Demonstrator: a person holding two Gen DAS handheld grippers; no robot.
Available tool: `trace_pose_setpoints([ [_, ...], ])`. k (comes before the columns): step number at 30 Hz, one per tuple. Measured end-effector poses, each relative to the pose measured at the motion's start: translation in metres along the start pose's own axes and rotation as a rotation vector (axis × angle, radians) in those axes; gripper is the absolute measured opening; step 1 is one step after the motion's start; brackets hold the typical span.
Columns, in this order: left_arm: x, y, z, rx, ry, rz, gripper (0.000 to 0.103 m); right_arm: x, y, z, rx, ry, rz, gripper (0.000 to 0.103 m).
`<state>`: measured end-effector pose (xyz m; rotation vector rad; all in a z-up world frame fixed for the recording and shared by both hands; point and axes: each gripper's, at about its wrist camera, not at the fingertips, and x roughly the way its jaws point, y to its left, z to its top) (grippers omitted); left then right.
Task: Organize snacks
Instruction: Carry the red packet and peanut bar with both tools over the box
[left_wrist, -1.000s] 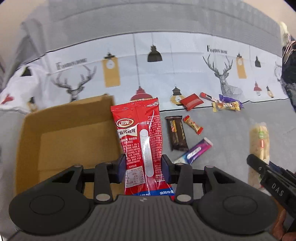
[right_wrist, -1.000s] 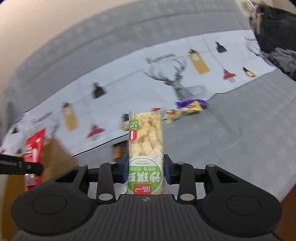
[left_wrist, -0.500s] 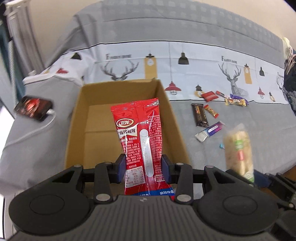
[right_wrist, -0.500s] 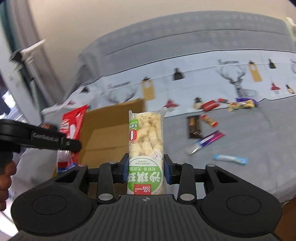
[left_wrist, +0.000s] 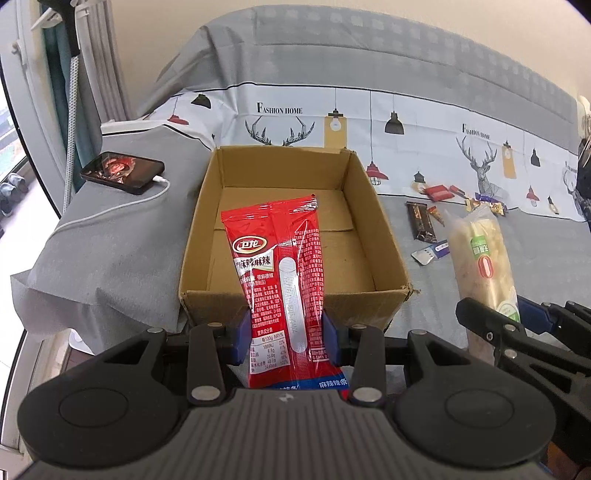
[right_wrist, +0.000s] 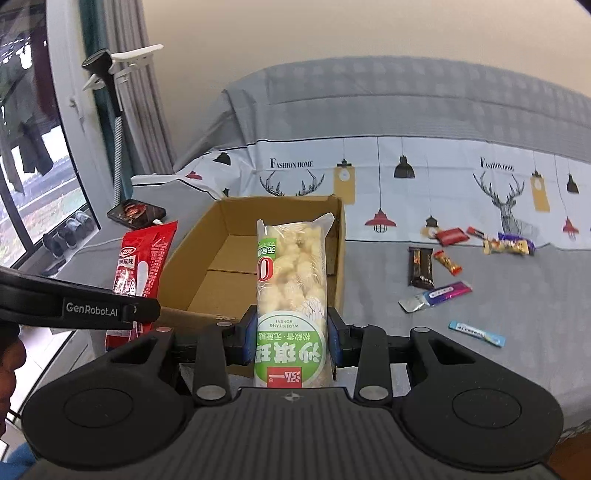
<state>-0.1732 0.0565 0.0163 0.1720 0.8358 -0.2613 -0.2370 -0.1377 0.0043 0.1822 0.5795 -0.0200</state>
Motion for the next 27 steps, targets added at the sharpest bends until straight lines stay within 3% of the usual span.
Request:
trace_pose_setpoints([
  [27, 0.016, 0.01, 0.006, -0.028, 0.009, -0.01, 0.044, 0.02, 0.002, 0.005, -0.021, 0.072, -0.036, 0.038],
])
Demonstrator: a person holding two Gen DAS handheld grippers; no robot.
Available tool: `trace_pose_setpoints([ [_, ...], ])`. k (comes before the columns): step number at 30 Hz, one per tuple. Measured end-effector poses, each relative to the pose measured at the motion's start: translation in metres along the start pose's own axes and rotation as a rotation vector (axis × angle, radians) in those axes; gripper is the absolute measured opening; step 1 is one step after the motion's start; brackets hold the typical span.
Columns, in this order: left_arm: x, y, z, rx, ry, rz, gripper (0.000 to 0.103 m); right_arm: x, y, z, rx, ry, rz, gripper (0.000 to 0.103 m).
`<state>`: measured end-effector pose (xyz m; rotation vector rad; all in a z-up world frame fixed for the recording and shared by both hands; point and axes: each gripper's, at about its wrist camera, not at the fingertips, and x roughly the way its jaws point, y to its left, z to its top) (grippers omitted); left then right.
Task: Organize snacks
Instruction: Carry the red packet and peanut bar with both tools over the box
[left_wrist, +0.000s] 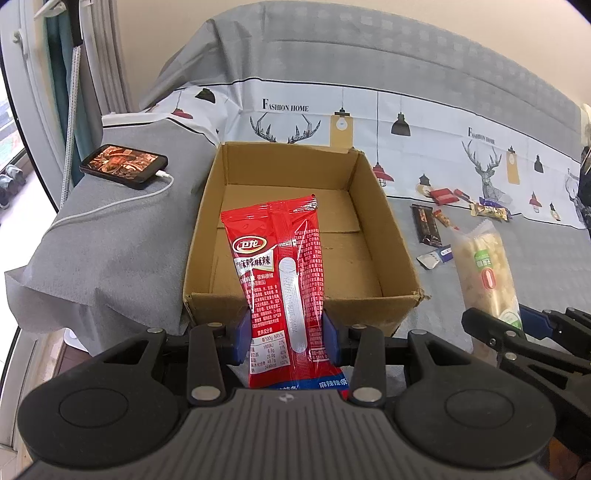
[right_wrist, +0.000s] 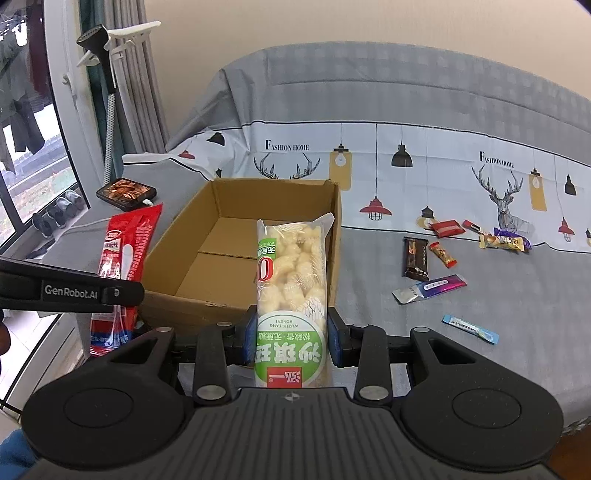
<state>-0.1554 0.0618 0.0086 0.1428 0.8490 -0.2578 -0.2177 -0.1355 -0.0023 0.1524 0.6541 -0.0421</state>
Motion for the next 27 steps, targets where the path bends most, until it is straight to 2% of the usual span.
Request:
trace_pose_setpoints([
  [15, 0.031, 0.023, 0.034, -0.046, 0.006, 0.019, 0.044, 0.029, -0.004, 0.025, -0.002, 0.014, -0.023, 0.038],
  [27, 0.073, 0.035, 0.072, -0.067, 0.037, 0.011, 0.044, 0.083, 0.0, 0.049, -0.012, 0.053, -0.001, 0.038],
])
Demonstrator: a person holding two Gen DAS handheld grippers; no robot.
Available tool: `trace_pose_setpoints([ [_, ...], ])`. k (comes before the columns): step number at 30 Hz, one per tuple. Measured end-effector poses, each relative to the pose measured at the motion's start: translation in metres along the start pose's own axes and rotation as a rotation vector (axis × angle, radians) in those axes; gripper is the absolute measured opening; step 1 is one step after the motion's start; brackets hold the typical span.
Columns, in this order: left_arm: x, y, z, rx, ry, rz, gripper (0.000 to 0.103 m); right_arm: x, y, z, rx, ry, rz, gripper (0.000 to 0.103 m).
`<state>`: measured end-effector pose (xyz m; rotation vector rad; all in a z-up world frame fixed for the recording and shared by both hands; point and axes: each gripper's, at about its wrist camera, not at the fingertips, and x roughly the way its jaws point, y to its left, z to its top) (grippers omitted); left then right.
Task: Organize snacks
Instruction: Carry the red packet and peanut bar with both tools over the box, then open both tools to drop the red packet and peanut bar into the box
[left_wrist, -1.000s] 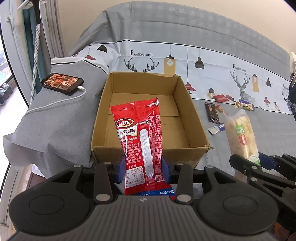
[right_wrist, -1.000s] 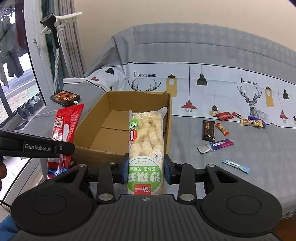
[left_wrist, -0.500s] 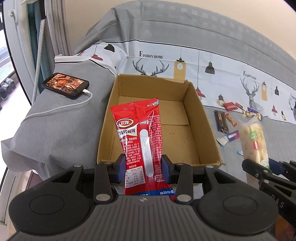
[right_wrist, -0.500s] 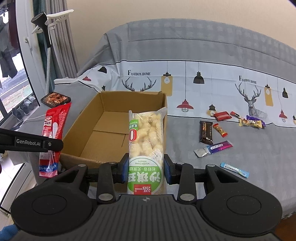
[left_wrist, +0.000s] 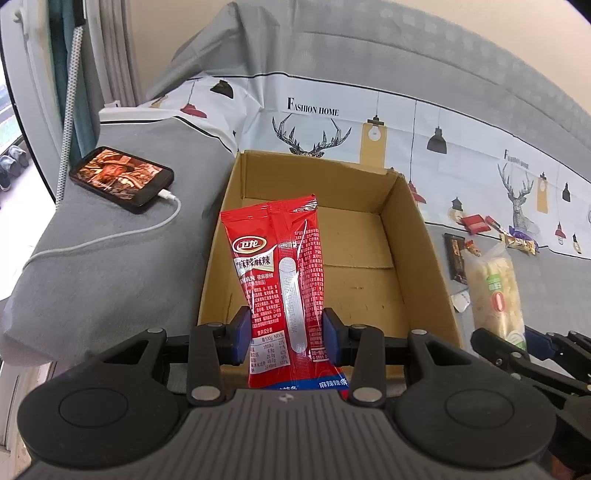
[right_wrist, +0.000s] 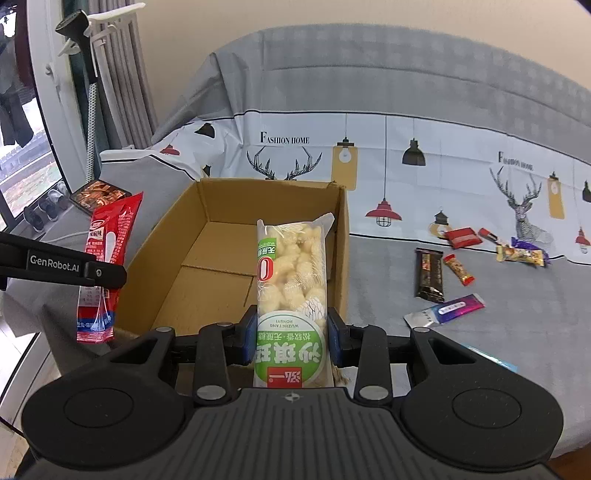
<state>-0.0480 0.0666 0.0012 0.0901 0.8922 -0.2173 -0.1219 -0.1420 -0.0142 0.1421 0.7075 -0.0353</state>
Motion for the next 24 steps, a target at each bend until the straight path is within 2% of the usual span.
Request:
trace_pose_setpoints([
  [11, 0.054, -0.011, 0.032, 0.036, 0.057, -0.007, 0.044, 0.067, -0.004, 0.034, 0.029, 0.025, 0.018, 0.038],
  [24, 0.122, -0.009, 0.036, 0.058, 0.156, 0.031, 0.044, 0.131, -0.004, 0.027, 0.035, 0.134, 0.011, 0.038],
])
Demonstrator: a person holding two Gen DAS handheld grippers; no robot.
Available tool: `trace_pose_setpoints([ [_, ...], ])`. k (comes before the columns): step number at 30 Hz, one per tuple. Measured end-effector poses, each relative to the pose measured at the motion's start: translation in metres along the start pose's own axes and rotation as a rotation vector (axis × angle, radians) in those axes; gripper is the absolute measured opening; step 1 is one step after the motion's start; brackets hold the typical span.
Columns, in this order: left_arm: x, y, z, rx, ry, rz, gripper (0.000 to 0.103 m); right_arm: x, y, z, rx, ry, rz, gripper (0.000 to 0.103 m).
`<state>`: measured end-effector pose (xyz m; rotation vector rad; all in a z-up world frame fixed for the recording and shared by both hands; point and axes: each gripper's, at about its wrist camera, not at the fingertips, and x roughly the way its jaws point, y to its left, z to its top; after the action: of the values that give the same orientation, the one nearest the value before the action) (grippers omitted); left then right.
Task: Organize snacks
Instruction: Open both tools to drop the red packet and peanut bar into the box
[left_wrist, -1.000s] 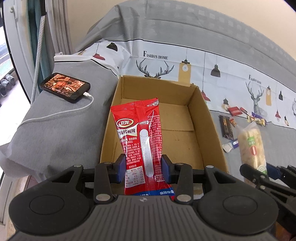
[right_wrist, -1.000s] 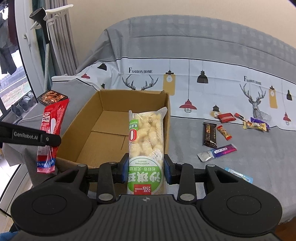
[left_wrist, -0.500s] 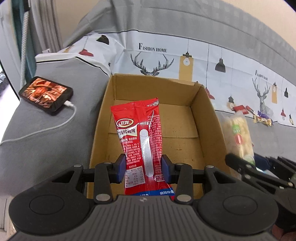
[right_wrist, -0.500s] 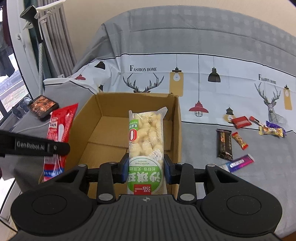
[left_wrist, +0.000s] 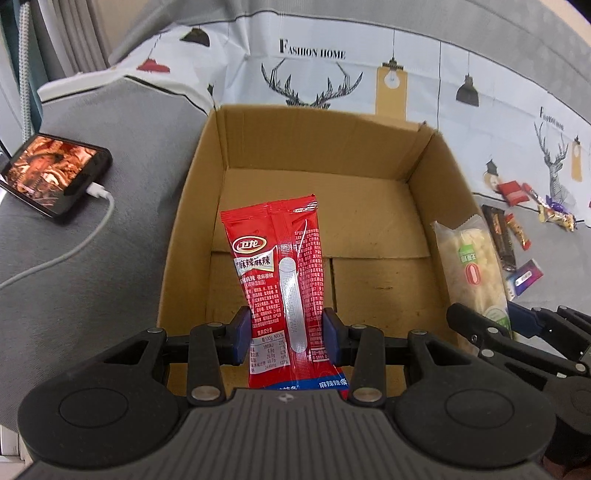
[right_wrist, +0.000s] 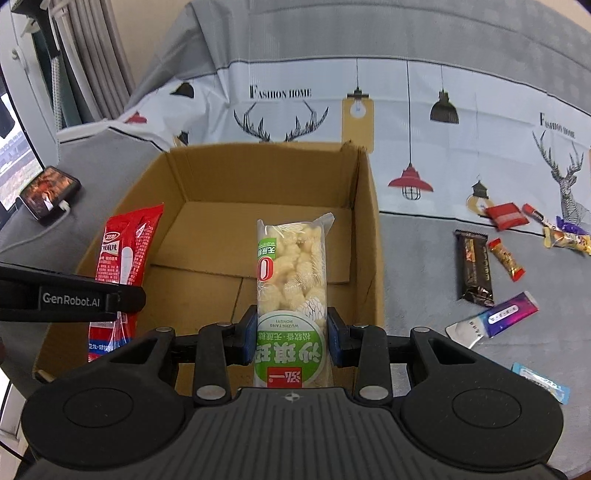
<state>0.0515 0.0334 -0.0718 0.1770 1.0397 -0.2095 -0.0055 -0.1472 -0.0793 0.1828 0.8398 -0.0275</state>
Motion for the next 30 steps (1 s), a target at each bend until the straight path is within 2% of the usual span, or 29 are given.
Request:
trace_pose_setpoints([
  [9, 0.025, 0.003, 0.006, 0.007, 0.032, 0.019, 0.045, 0.024, 0.0, 0.004, -0.006, 0.024, -0.016, 0.038],
  [11, 0.027, 0.003, 0.008, 0.014, 0.022, 0.017, 0.051, 0.028, -0.001, 0.007, -0.006, 0.021, -0.017, 0.039],
  [12, 0.026, 0.003, 0.009, 0.018, 0.008, 0.011, 0.072, 0.028, -0.001, 0.009, -0.003, 0.01, -0.014, 0.04],
  [13, 0.024, 0.003, 0.011, 0.027, -0.009, 0.014, 0.097, 0.027, -0.001, 0.012, 0.003, -0.008, -0.014, 0.054],
  [14, 0.02, 0.003, 0.011, 0.024, -0.036, 0.053, 0.103, 0.024, -0.003, 0.015, 0.009, -0.023, -0.031, 0.059],
  [16, 0.012, 0.003, 0.011, 0.027, -0.095, 0.107, 0.103, 0.016, -0.005, 0.019, 0.017, -0.05, -0.062, 0.08],
  [20, 0.004, 0.003, 0.001, 0.045, -0.049, 0.111, 0.103, -0.005, -0.002, 0.013, 0.02, -0.052, -0.054, 0.087],
  [23, -0.01, 0.003, -0.02, 0.027, -0.029, 0.117, 0.103, -0.026, 0.0, -0.005, 0.024, -0.029, -0.032, 0.089],
  [27, -0.041, -0.002, -0.053, -0.001, -0.056, 0.129, 0.103, -0.065, 0.012, -0.034, 0.009, -0.03, -0.012, 0.091],
  [30, -0.063, -0.004, -0.073, -0.008, -0.086, 0.141, 0.103, -0.095, 0.02, -0.05, -0.023, -0.085, -0.024, 0.091],
])
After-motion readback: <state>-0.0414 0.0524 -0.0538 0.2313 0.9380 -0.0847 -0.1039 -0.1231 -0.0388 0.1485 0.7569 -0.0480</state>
